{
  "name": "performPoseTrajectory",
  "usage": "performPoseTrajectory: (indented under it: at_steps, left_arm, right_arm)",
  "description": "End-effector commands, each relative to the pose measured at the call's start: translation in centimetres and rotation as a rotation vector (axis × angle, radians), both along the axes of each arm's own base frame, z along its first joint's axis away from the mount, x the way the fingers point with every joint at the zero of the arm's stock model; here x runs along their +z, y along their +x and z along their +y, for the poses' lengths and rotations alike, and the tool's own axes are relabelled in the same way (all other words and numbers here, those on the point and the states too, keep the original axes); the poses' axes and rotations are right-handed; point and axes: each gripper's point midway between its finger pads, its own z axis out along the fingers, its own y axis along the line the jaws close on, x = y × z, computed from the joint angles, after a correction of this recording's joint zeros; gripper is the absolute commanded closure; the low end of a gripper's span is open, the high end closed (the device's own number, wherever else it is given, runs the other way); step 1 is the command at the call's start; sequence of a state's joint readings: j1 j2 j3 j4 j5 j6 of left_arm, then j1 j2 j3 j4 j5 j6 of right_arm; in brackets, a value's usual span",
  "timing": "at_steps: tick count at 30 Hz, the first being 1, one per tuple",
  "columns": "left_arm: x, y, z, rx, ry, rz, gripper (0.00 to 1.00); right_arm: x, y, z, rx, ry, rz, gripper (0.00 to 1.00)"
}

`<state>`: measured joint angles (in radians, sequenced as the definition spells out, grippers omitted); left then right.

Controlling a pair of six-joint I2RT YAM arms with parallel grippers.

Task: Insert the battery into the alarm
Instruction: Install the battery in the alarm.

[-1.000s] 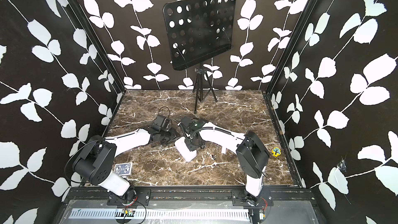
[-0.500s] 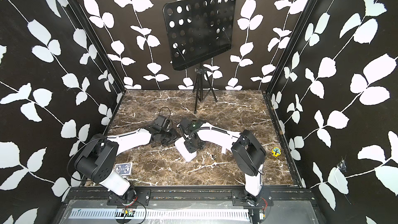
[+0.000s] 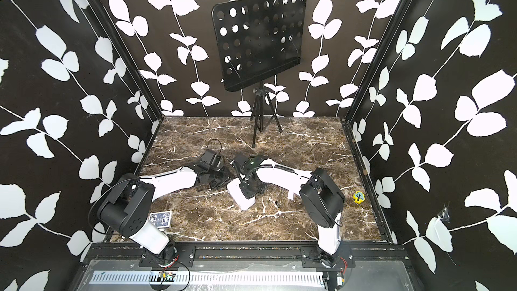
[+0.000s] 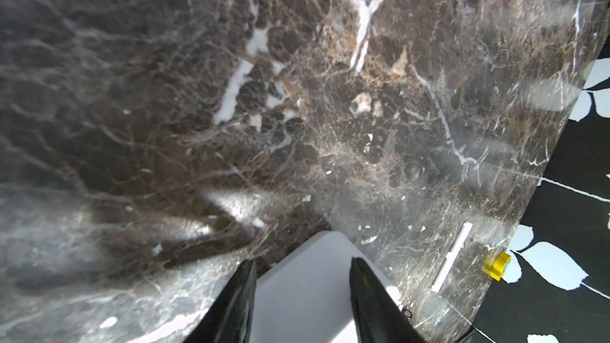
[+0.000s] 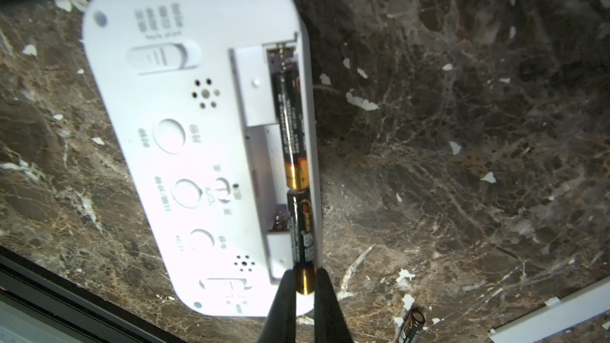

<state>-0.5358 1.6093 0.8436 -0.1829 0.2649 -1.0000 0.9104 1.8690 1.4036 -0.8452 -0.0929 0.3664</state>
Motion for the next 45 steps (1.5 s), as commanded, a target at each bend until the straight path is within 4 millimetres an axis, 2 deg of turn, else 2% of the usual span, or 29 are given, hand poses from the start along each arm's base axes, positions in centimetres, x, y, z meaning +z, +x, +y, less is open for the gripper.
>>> performPoseTrajectory:
  at_steps: [1, 6, 9, 13, 16, 21, 24, 27, 34, 45]
  left_arm:
    - [-0.2, -0.5, -0.3, -0.021, -0.016, 0.011, 0.52]
    - [0.1, -0.4, -0.5, -0.032, -0.024, 0.001, 0.51]
    - [1.3, -0.2, -0.5, -0.051, -0.016, -0.017, 0.5]
    - [3.7, 0.1, -0.4, -0.028, -0.036, -0.062, 0.56]
    - [4.2, -0.3, -0.9, 0.005, -0.087, -0.055, 0.64]
    - [4.1, -2.1, -4.0, -0.05, -0.162, -0.033, 0.69]
    - [3.5, -2.9, -6.1, -0.091, -0.199, -0.009, 0.76]
    - [2.6, -3.6, -7.1, -0.113, -0.221, 0.02, 0.85]
    - [1.9, -4.1, -7.1, -0.096, -0.226, 0.033, 0.95]
    - [1.8, -5.3, -7.0, -0.105, -0.277, 0.057, 0.98]
  right_arm:
    - [-1.2, -0.1, 0.3, -0.001, -0.009, 0.032, 0.9]
    - [-1.0, -0.1, 0.4, -0.001, -0.005, 0.031, 0.89]
    - [-0.8, -0.1, 0.4, -0.002, -0.001, 0.03, 0.89]
    - [-0.9, -0.1, 0.4, -0.004, 0.0, 0.031, 0.88]
    - [-1.0, -0.2, 0.4, -0.006, -0.002, 0.035, 0.88]
    - [-0.9, -0.2, 0.3, -0.003, -0.003, 0.032, 0.88]
    - [-0.9, -0.1, 0.5, -0.005, 0.002, 0.03, 0.88]
    - [-0.9, -0.1, 0.6, -0.003, 0.003, 0.032, 0.88]
    - [-1.2, -0.1, 0.6, 0.0, 0.001, 0.034, 0.88]
    - [-1.4, 0.0, 0.7, 0.0, -0.003, 0.038, 0.88]
